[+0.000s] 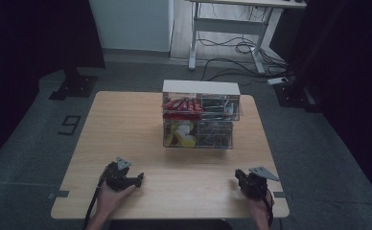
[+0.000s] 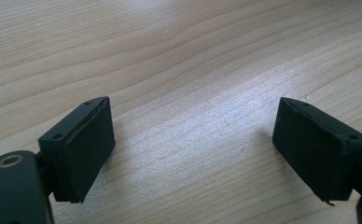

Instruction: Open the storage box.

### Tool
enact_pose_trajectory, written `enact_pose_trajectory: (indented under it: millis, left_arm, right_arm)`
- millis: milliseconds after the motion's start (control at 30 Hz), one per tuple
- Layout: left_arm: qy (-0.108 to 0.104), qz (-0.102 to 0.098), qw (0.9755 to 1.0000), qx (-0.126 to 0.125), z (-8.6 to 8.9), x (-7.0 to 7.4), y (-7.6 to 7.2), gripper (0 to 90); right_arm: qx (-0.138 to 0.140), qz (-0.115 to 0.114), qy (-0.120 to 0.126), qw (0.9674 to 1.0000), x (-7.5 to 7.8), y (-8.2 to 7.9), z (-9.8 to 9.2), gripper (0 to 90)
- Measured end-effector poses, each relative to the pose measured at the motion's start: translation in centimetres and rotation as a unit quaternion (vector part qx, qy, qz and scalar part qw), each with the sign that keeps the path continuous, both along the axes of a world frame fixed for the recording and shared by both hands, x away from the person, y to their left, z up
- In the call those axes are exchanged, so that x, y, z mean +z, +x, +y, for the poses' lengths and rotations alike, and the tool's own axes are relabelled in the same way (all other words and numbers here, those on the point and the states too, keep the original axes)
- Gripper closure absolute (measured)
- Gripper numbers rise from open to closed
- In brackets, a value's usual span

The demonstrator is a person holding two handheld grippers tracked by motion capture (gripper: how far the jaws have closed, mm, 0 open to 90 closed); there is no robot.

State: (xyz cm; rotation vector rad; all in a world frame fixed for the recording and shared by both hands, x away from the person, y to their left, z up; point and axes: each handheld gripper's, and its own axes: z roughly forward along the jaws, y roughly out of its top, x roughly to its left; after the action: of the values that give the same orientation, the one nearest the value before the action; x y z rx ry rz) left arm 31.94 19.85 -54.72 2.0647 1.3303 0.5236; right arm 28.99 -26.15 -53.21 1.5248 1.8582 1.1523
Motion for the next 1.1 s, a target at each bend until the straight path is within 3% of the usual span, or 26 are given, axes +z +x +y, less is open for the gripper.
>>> enact_pose_trajectory:
  millis: [433,1100]
  left_arm:
    - [-0.001,-0.001,1.0000,0.001,0.0,0.0,0.0,14.3]
    - [-0.001,-0.001,1.0000,0.003,0.0,0.0,0.0,14.4]
  right_arm:
    - [0.026,-0.019,0.020,0.9993,1.3,0.9,1.4,89.1]
    - [0.048,-0.013,0.032,0.9982,2.1,4.4,4.5,89.1]
